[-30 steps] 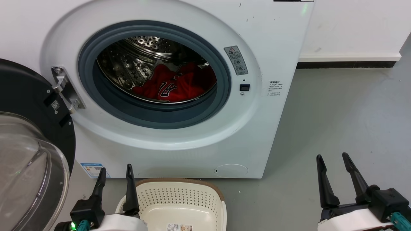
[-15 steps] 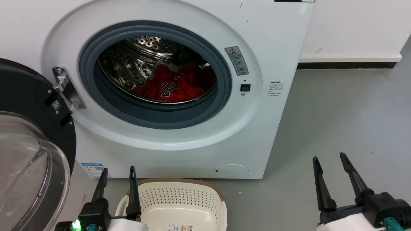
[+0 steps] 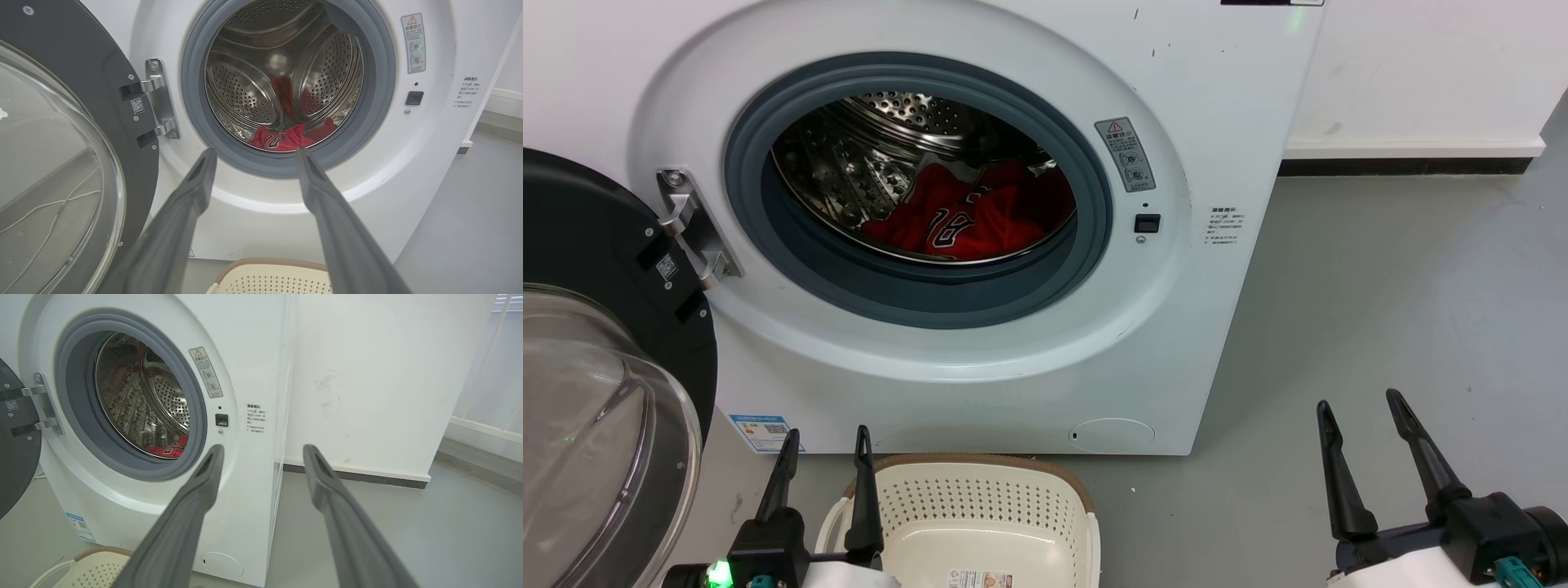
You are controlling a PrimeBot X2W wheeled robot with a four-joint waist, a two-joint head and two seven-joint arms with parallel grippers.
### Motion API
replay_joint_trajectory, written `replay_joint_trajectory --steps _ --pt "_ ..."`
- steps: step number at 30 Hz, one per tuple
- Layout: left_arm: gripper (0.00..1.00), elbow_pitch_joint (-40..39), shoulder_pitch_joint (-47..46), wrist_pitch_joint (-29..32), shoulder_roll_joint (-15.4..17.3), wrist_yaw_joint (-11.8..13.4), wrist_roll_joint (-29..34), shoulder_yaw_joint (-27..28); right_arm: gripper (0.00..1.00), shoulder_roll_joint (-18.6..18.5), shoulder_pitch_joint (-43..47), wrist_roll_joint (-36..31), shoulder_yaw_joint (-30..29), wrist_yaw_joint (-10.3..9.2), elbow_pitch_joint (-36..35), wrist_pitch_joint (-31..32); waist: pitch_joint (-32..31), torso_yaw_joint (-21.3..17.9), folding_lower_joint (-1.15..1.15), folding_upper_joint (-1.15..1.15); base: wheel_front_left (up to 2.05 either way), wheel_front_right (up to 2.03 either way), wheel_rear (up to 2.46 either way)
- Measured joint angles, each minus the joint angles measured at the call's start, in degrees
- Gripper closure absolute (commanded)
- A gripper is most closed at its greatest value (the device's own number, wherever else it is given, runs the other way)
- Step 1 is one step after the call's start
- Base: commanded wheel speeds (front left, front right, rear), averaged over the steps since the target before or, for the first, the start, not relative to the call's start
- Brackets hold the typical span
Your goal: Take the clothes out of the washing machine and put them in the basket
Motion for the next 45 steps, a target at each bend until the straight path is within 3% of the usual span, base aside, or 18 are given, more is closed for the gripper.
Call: replay_joint_trajectory --steps 30,38,45 --pt "0.00 0.48 0.03 -0.04 0.00 -0.18 -0.32 0.79 0.00 0.00 0.06 0.79 0.29 0.00 0.43 -0.01 0.07 -0.15 0.00 0.00 0.00 0.00 0.00" --pt "0.00 2.99 -5.33 -0.04 0.36 -3.57 0.04 2.69 0.00 0.00 -0.19 0.91 0.68 0.00 0.16 -0.01 1.75 -0.76 0.00 0.00 0.00 0.00 0.00" --pt "0.00 9.24 -16.28 -0.05 2.47 -7.34 -1.24 6.28 0.00 0.00 -3.35 0.70 1.57 0.00 -1.24 -0.02 6.03 -1.80 0.00 0.00 0.00 0.00 0.00"
